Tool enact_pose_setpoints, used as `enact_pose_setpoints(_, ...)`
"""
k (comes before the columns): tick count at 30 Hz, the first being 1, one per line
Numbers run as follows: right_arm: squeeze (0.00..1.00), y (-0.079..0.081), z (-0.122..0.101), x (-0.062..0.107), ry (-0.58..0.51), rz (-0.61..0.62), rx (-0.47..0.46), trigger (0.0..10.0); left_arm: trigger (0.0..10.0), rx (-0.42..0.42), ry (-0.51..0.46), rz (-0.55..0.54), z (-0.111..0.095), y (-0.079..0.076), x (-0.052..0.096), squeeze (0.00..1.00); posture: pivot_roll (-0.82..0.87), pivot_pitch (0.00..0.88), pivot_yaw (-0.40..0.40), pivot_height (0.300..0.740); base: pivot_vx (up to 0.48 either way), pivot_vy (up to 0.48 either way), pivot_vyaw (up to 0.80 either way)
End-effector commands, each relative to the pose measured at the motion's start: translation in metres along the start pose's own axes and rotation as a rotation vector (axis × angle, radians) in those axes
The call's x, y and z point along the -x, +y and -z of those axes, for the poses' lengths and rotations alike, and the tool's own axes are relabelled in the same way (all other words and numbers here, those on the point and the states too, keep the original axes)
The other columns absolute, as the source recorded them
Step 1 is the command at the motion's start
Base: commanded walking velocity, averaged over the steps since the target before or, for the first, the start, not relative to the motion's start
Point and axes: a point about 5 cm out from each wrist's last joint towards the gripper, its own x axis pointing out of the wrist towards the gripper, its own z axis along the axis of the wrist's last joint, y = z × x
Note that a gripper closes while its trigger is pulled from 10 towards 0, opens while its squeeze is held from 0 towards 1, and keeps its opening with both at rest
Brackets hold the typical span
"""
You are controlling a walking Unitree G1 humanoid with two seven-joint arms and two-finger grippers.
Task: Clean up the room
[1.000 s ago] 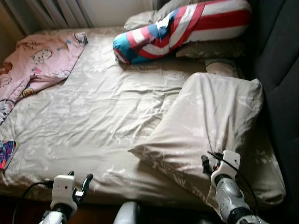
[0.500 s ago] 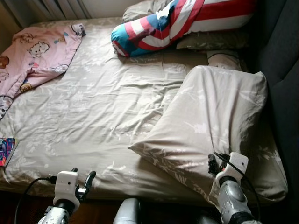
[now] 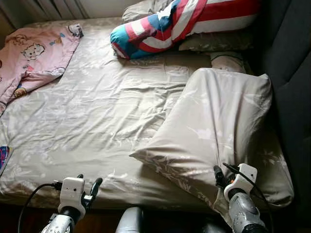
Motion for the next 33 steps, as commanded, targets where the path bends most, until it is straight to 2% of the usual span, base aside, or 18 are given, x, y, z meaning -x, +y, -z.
enact_pose_setpoints(1,0.0,-0.003,0.042,0.012,0.192,0.003,0.003,10.0,10.0,-0.017,0.039,-0.003,0.006,0.005,0.008,0.0,0.2,0.265,0.088,0.67,0.0,0.0,0.0)
enact_pose_setpoints(9,0.0,0.0,0.055,0.016,0.272,-0.023,-0.029,10.0,10.0,-0.05,0.051,0.013,0.004,0.009,0.02,0.0,0.23,0.302,0.114,0.67,0.0,0.0,0.0)
enact_pose_setpoints(10,0.0,0.002,0.055,0.016,0.27,-0.03,-0.038,2.2,10.0,-0.051,0.051,0.013,0.004,0.01,0.022,0.0,0.24,0.312,0.117,0.67,0.0,0.0,0.0)
enact_pose_setpoints(11,0.0,0.002,0.055,0.016,0.266,-0.035,-0.039,0.0,10.0,-0.052,0.051,0.013,0.003,0.01,0.023,0.0,0.24,0.316,0.117,0.67,0.0,0.0,0.0)
enact_pose_setpoints(21,0.0,0.003,0.053,0.015,0.252,-0.056,-0.03,0.0,10.0,-0.039,0.051,0.014,0.002,0.005,0.027,0.0,0.24,0.321,0.104,0.67,0.0,0.0,0.0)
enact_pose_setpoints(27,0.0,0.001,0.051,0.015,0.235,-0.054,-0.029,0.0,10.0,-0.021,0.063,-0.016,0.007,0.011,0.03,0.0,0.22,0.314,0.093,0.67,0.0,0.0,0.0)
enact_pose_setpoints(33,0.0,-0.004,0.05,0.015,0.237,-0.029,-0.008,0.0,10.0,-0.006,0.055,-0.043,0.005,0.01,0.026,0.0,0.21,0.308,0.077,0.67,0.0,0.0,0.0)
